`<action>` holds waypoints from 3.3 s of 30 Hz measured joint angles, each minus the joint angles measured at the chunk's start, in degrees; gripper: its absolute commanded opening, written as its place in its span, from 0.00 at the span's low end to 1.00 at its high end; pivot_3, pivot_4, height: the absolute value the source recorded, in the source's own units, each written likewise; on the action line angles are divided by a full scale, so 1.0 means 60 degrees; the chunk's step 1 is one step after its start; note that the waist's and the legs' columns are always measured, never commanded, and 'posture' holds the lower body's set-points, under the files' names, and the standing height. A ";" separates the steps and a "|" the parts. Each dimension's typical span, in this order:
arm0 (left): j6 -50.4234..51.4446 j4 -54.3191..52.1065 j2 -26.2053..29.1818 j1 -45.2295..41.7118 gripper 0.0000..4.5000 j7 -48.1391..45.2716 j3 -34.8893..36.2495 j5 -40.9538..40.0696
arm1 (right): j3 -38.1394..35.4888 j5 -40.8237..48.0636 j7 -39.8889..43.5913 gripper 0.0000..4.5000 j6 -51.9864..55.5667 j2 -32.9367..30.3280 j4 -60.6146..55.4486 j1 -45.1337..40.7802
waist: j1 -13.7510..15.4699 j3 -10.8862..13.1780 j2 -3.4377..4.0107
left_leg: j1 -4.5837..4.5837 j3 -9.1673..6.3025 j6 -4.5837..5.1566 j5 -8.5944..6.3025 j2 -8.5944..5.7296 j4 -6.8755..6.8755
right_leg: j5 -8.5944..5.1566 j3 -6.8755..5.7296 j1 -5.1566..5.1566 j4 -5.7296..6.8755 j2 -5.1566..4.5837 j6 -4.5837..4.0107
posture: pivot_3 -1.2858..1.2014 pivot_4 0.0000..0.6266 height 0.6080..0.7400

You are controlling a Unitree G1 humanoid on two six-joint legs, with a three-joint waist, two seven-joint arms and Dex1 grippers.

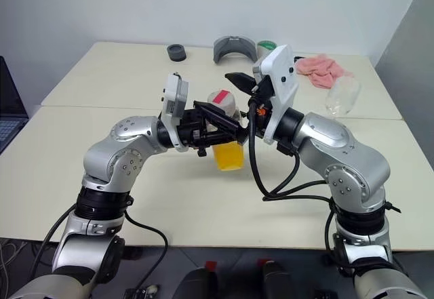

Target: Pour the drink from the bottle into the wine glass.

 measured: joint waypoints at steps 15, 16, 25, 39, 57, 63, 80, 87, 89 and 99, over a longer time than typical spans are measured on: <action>0.0014 -0.0001 0.0006 0.0004 0.42 0.0145 0.0000 0.0011 | -0.0045 -0.0217 0.0708 0.99 -0.0023 -0.0834 0.0307 0.0022 | 0.0001 0.0000 0.0000 | 0.0000 -0.0001 0.0001 -0.0001 -0.0001 0.0000 | 0.0000 0.0000 0.0001 0.0000 -0.0001 0.0000 | 0.52 0.24 1.00; 0.0015 0.0000 0.0006 0.0005 0.42 0.0153 0.0000 0.0012 | -0.0058 -0.0207 0.0765 0.99 -0.0026 -0.0902 0.0304 0.0028 | 0.0002 0.0000 0.0000 | -0.0001 -0.0002 0.0001 0.0000 0.0000 0.0000 | 0.0000 -0.0001 0.0001 0.0000 -0.0001 0.0000 | 0.52 0.24 1.00; 0.0030 0.0014 0.0022 0.0002 0.42 0.0185 0.0004 0.0019 | -0.0523 0.0305 0.1089 0.99 0.0041 -0.1476 0.0089 0.0323 | 0.0004 0.0000 0.0000 | -0.0001 -0.0002 0.0001 -0.0001 0.0000 0.0000 | 0.0000 0.0001 0.0001 -0.0001 -0.0001 0.0000 | 0.52 0.24 1.00; 0.0021 0.0144 0.0022 -0.0030 0.42 0.0111 0.0011 0.0022 | -0.0924 0.0301 0.1139 0.99 -0.0112 -0.2085 0.0204 0.0755 | 0.0006 0.0000 -0.0001 | -0.0001 0.0000 0.0001 -0.0001 0.0000 0.0000 | 0.0000 0.0005 0.0001 -0.0002 0.0003 0.0000 | 0.52 0.24 1.00; 0.0021 0.0141 0.0013 -0.0096 0.42 0.0145 0.0012 0.0020 | -0.0926 0.0329 0.1199 0.99 -0.0141 -0.2102 0.0210 0.0777 | 0.0006 0.0000 -0.0001 | -0.0001 0.0000 0.0001 -0.0001 0.0000 0.0000 | 0.0000 0.0005 0.0001 -0.0002 0.0003 0.0000 | 0.52 0.24 1.00; 0.0021 0.0137 0.0008 -0.0096 0.42 0.0145 0.0011 0.0017 | -0.0930 0.0566 0.1546 0.99 -0.0147 -0.2109 0.0203 0.0989 | 0.0005 0.0000 0.0000 | -0.0001 0.0002 0.0001 -0.0001 0.0000 0.0000 | 0.0000 0.0006 0.0001 -0.0002 0.0003 0.0000 | 0.52 0.24 1.00; 0.0021 0.0112 0.0027 -0.0091 0.42 0.0141 0.0012 0.0013 | -0.1515 0.2259 0.2577 0.99 -0.0687 -0.2247 -0.0449 0.1051 | 0.0010 0.0000 -0.0001 | 0.0000 -0.0002 0.0001 -0.0001 0.0001 0.0000 | 0.0000 0.0003 0.0004 -0.0002 0.0003 0.0000 | 0.52 0.24 1.00; 0.0020 0.0113 0.0021 -0.0092 0.42 0.0140 0.0010 0.0016 | -0.1234 0.2811 0.2504 0.99 -0.0428 -0.2438 -0.0558 0.0970 | 0.0005 0.0000 -0.0001 | 0.0000 0.0000 0.0001 -0.0001 0.0001 0.0000 | 0.0000 0.0005 0.0003 -0.0002 0.0003 0.0000 | 0.52 0.24 1.00; 0.0019 0.0113 0.0014 -0.0093 0.42 0.0139 0.0007 0.0018 | -0.0874 0.2657 0.2415 0.99 -0.0434 -0.2324 -0.0547 0.0944 | 0.0004 0.0000 -0.0001 | 0.0001 -0.0002 0.0001 -0.0001 0.0002 0.0000 | 0.0000 0.0003 0.0003 -0.0002 0.0004 0.0000 | 0.52 0.24 1.00; 0.0020 0.0144 0.0023 -0.0094 0.42 0.0141 0.0004 0.0069 | -0.0126 0.1901 0.2200 0.99 -0.0767 -0.1713 -0.0275 0.0607 | 0.0008 0.0000 -0.0001 | 0.0000 -0.0001 0.0001 -0.0001 0.0001 0.0002 | 0.0000 0.0003 0.0003 -0.0001 0.0002 0.0000 | 0.52 0.24 1.00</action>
